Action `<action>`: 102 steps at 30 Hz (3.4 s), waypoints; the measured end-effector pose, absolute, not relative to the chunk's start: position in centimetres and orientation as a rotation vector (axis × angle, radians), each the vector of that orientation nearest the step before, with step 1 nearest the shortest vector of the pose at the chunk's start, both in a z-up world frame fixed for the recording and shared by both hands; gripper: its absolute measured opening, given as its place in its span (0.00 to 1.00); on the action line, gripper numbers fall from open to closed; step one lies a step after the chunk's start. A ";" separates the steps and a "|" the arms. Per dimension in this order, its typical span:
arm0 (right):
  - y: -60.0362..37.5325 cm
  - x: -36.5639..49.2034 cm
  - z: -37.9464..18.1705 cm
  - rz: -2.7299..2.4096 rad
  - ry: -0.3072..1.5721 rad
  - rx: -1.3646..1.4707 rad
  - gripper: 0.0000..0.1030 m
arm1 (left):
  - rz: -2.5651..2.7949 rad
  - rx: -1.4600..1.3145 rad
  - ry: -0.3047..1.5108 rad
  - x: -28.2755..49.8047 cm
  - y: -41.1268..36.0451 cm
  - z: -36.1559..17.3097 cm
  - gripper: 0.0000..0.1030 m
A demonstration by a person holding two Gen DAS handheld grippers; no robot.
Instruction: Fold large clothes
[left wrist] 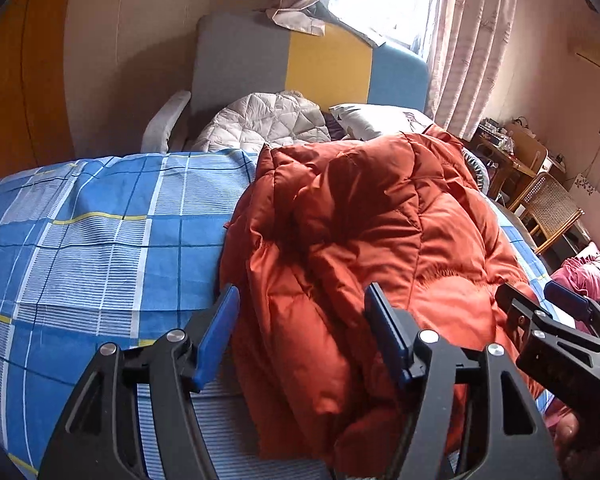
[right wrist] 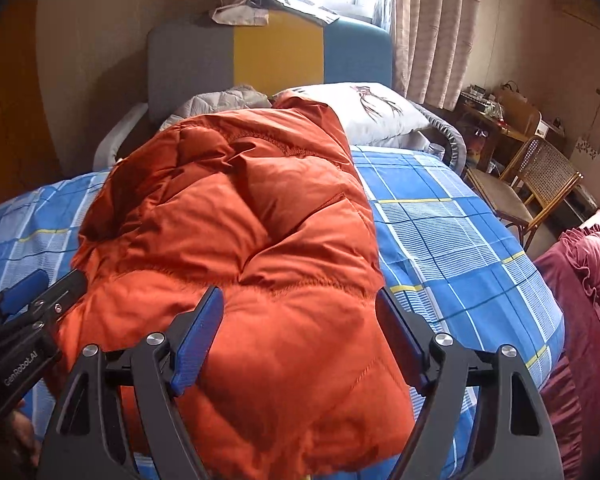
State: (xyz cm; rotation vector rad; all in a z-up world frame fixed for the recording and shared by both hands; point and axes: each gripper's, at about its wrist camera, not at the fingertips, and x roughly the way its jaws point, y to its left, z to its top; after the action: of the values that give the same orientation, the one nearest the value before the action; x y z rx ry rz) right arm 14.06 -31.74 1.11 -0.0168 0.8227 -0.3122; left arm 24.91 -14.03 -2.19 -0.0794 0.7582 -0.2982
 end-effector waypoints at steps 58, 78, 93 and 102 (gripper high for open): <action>-29.0 -0.5 6.2 -0.354 0.680 -0.014 0.97 | -0.225 0.029 0.593 10.1 -12.0 1.7 0.98; -29.3 -0.4 5.3 -0.362 0.708 -0.006 0.97 | -0.203 0.009 0.607 9.9 -12.4 1.4 0.98; -29.9 -0.4 4.6 -0.371 0.715 0.028 0.97 | -0.194 -0.015 0.626 10.4 -11.6 1.0 0.98; -29.9 -0.3 4.5 -0.373 0.717 0.030 0.97 | -0.191 -0.013 0.615 10.2 -11.4 1.4 0.98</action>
State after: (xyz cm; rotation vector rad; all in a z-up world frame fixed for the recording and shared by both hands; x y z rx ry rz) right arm -0.30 -29.94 4.45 0.0295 0.7173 -0.3728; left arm 10.18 -11.44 1.40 -0.0134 0.6152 -0.1908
